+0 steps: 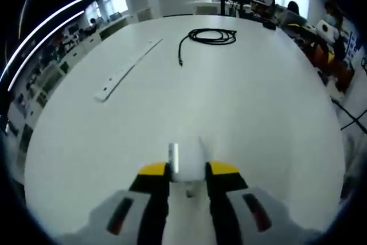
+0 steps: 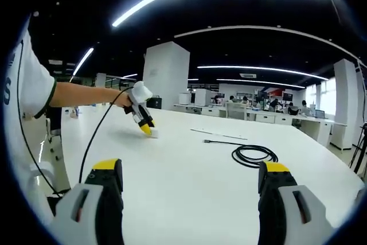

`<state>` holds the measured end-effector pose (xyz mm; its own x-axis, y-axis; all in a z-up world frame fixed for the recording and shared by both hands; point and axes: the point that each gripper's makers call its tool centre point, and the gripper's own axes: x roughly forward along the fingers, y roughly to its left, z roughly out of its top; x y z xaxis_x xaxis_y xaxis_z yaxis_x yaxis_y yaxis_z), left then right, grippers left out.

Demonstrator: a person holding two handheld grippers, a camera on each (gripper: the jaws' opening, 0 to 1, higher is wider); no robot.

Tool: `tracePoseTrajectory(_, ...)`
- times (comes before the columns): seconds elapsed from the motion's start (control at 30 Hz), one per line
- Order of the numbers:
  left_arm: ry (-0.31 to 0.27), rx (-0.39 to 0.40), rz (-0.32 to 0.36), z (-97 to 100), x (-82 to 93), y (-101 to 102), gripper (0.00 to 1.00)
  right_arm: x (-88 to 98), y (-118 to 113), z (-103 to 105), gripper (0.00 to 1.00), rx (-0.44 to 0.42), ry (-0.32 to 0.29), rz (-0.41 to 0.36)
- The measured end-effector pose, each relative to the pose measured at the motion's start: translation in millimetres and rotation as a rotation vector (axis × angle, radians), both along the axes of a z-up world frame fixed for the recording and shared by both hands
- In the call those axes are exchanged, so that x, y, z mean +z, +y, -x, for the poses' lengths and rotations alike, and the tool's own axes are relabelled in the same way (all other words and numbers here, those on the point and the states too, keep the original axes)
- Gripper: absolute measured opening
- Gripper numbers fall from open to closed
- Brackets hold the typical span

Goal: Plug the desk Type‑C cable into the charger adapter.

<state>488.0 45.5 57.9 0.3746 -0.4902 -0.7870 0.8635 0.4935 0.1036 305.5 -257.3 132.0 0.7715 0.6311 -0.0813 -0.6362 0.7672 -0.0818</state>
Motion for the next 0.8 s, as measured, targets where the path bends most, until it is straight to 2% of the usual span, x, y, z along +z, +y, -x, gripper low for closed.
tracePoseTrajectory(0.43, 0.006, -0.059, -0.026, 26.7, -0.8, -8.6, 0.24, -2.2, 3.9, 2.7, 1.00, 0.010, 0.002, 0.000)
tracePoseTrajectory(0.8, -0.013, -0.090, -0.044, 40.3, -0.2, -15.6, 0.24, -3.9, 7.9, 5.4, 1.00, 0.017, 0.000, 0.013)
